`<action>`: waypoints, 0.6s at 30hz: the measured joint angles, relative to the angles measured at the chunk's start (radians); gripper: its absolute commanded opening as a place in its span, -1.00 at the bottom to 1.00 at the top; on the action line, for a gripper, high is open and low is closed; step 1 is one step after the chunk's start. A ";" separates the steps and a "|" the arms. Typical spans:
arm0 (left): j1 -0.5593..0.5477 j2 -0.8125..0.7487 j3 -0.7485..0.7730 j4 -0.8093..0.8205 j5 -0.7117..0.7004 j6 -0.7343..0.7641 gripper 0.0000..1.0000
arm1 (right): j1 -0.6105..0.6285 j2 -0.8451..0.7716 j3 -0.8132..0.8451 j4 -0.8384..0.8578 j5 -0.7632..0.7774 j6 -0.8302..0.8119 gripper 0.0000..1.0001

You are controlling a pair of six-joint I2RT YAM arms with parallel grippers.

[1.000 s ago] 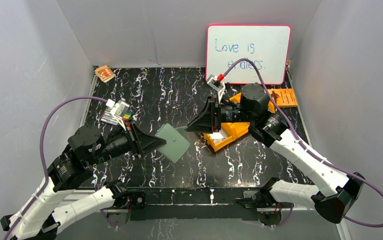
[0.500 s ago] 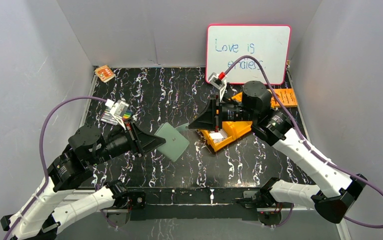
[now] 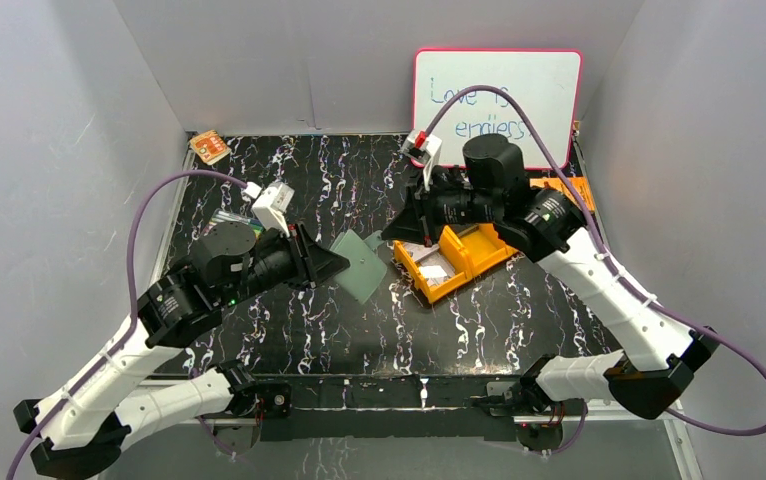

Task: Put the credit cards into the card holder
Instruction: Close the card holder at the center of the board.

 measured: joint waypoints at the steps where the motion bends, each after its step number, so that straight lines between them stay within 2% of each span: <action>1: 0.000 0.005 0.000 -0.005 -0.014 -0.004 -1.00 | 0.000 0.007 0.001 -0.012 0.014 -0.014 -1.00; 10: 0.000 -0.053 -0.090 -0.001 -0.041 -0.096 -1.00 | 0.036 -0.035 -0.122 0.035 0.092 -0.047 -1.00; 14: 0.000 -0.059 -0.119 -0.010 -0.039 -0.121 -1.00 | 0.081 -0.068 -0.212 0.095 0.164 -0.045 -1.00; 18: 0.000 -0.060 -0.137 -0.019 -0.039 -0.137 -1.00 | 0.158 -0.076 -0.235 0.119 0.245 -0.046 -1.00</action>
